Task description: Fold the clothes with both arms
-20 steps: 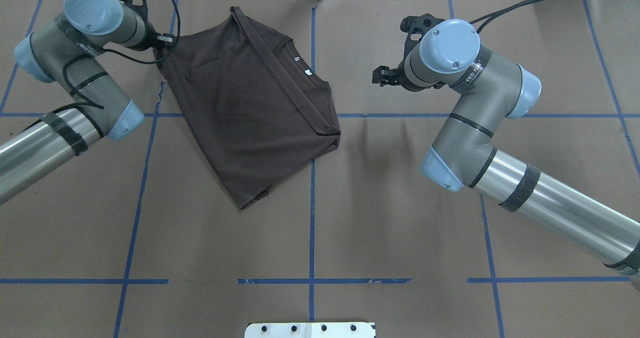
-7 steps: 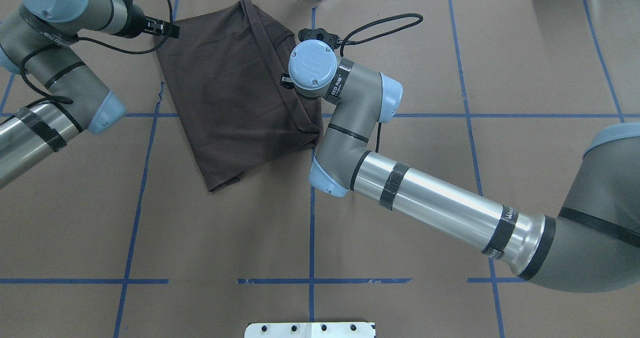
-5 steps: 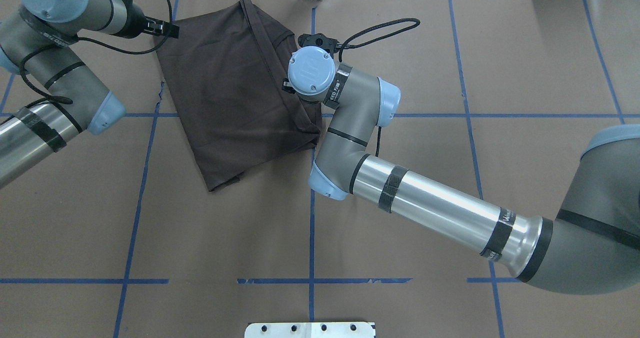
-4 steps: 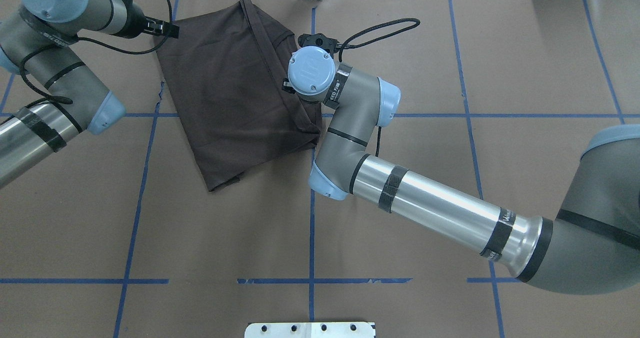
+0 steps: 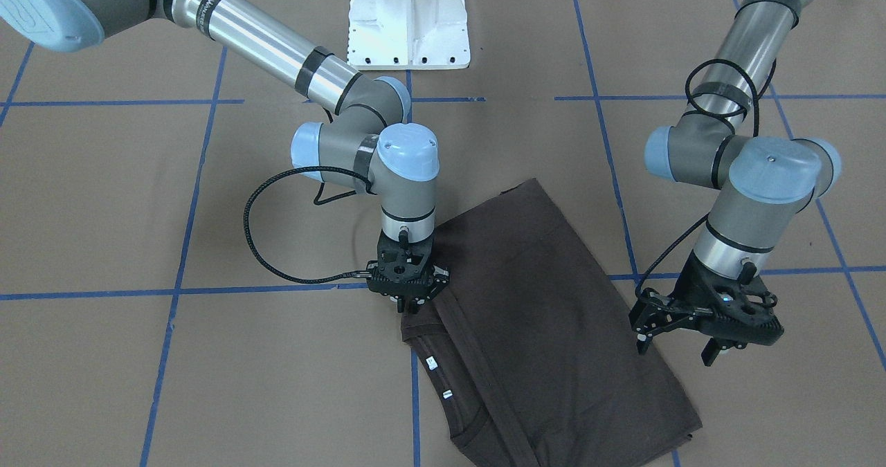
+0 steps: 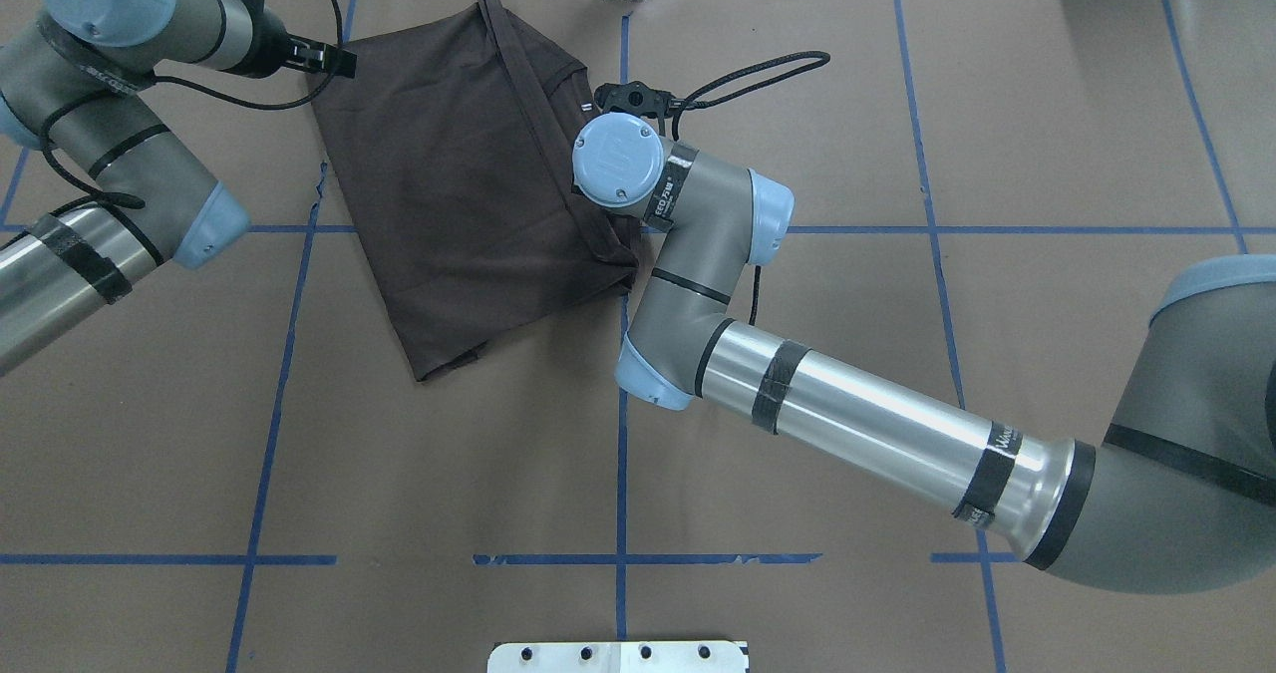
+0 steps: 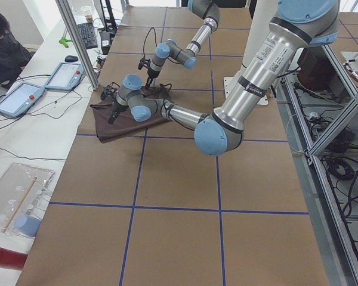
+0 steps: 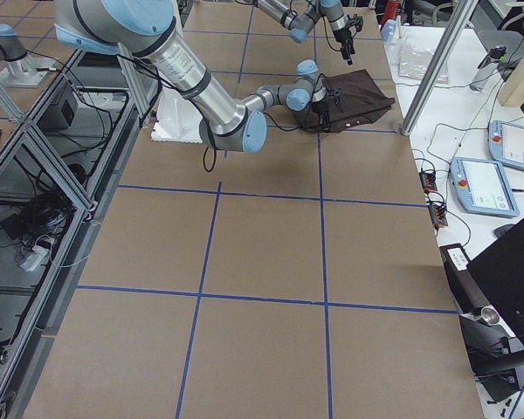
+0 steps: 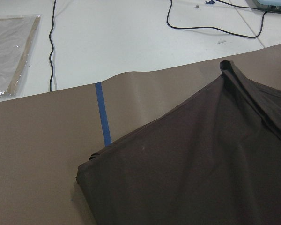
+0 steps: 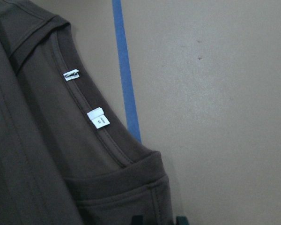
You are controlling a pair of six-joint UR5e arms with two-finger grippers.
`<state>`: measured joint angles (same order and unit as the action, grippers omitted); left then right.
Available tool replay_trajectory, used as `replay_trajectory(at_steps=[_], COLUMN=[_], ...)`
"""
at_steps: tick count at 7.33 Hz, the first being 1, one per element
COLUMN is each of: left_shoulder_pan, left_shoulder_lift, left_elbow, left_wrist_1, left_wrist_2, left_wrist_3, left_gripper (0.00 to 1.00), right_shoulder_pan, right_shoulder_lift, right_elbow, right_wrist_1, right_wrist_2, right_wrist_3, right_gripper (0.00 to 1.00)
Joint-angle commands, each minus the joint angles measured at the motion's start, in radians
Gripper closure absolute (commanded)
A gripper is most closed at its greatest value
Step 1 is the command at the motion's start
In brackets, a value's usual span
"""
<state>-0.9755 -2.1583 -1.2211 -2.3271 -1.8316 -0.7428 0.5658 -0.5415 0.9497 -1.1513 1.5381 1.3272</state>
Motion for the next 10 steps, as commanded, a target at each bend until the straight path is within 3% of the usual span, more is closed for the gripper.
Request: replay_trajectory(at_steps=[1, 2, 3, 5, 7, 10], left_shoulder_pan=[0.001, 0.003, 0.006, 0.008, 0.009, 0.011], left_shoulder_lift=[0.0, 0.0, 0.0, -0.003, -0.003, -0.003], left_elbow=[0.0, 0.0, -0.001, -0.001, -0.001, -0.003], left_wrist_1=[0.0, -0.001, -0.002, -0.006, -0.009, -0.012], left_wrist_2=[0.0, 0.0, 0.0, 0.0, 0.0, -0.002], left_wrist_3=[-0.001, -0.001, -0.003, -0.001, -0.003, -0.003], left_gripper=[0.0, 0.0, 0.0, 0.0, 0.0, 0.0], right_shoulder_pan=[-0.004, -0.007, -0.026, -0.052, -0.156, -0.276], right_shoulder_lift=[0.002, 0.002, -0.035, -0.206, -0.424, -0.637], right_elbow=[0.0, 0.015, 0.094, 0.35, 0.611, 0.829], right_wrist_1=[-0.001, -0.002, -0.024, -0.085, -0.09, -0.09], right_wrist_2=[-0.01, -0.01, -0.009, -0.019, -0.108, -0.199], right_wrist_3=[0.009, 0.021, 0.023, 0.038, 0.05, 0.053], right_gripper=[1.0, 1.0, 1.0, 1.0, 1.0, 1.0])
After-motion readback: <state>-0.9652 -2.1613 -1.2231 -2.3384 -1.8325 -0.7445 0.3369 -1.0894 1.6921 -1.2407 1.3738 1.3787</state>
